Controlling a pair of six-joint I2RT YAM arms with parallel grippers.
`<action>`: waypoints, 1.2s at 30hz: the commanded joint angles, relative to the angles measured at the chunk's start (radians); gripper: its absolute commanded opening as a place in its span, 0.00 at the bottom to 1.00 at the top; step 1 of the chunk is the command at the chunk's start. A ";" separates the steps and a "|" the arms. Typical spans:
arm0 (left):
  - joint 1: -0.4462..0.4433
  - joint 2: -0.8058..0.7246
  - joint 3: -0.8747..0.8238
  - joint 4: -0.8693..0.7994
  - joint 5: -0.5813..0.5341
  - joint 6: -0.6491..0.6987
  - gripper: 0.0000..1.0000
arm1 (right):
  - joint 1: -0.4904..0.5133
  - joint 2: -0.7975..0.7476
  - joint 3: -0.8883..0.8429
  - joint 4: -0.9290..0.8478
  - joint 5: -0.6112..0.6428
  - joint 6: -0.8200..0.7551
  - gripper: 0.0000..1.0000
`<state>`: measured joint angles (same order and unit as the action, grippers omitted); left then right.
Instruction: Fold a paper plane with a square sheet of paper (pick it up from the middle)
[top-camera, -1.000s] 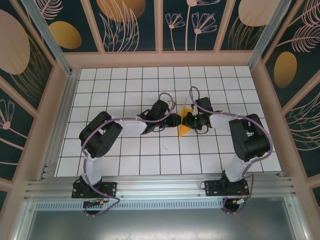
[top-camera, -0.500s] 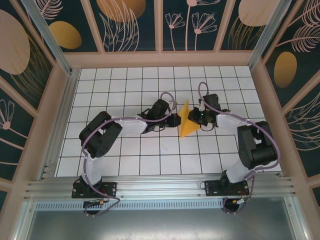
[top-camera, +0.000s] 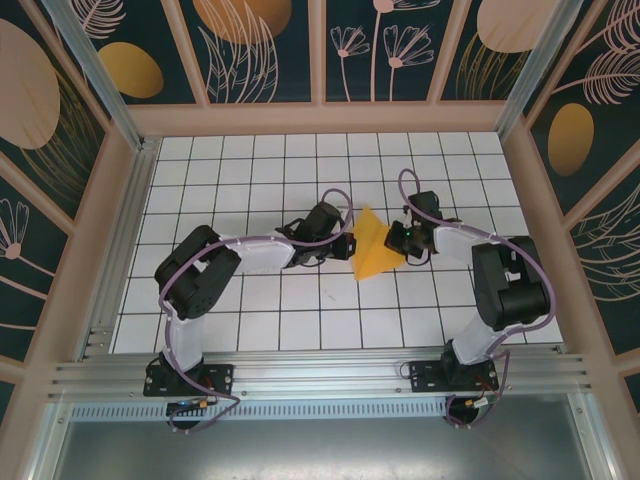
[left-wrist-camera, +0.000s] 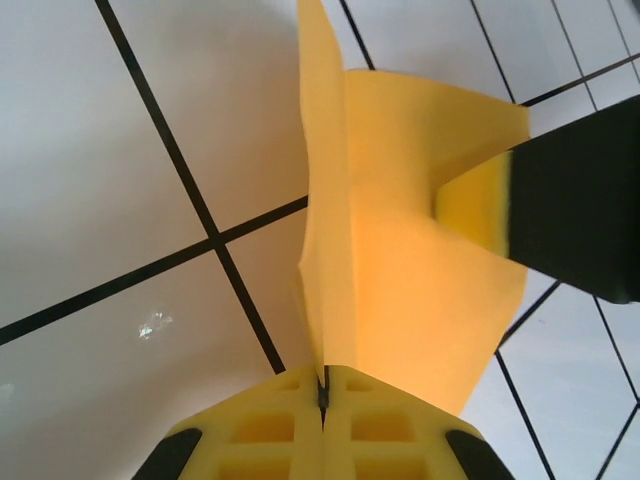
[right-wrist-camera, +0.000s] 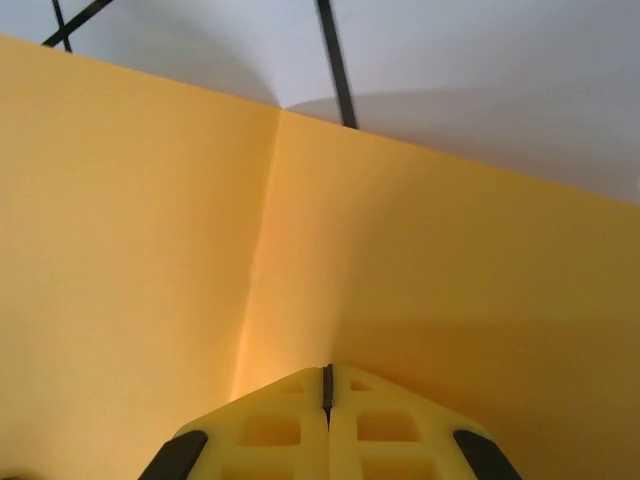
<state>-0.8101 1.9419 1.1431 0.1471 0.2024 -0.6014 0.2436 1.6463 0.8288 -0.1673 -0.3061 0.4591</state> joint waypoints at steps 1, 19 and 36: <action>-0.004 -0.098 -0.028 -0.021 -0.056 0.033 0.00 | 0.030 0.028 0.014 0.023 -0.049 -0.024 0.06; -0.098 -0.237 -0.078 -0.240 -0.456 -0.043 0.00 | 0.076 -0.036 0.083 0.030 -0.079 -0.033 0.13; -0.185 -0.013 0.116 -0.320 -0.398 -0.014 0.00 | 0.030 -0.090 -0.104 0.081 -0.094 0.026 0.10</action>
<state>-0.9844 1.9003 1.2278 -0.1390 -0.2062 -0.6292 0.2783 1.5459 0.7391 -0.1051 -0.3946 0.4694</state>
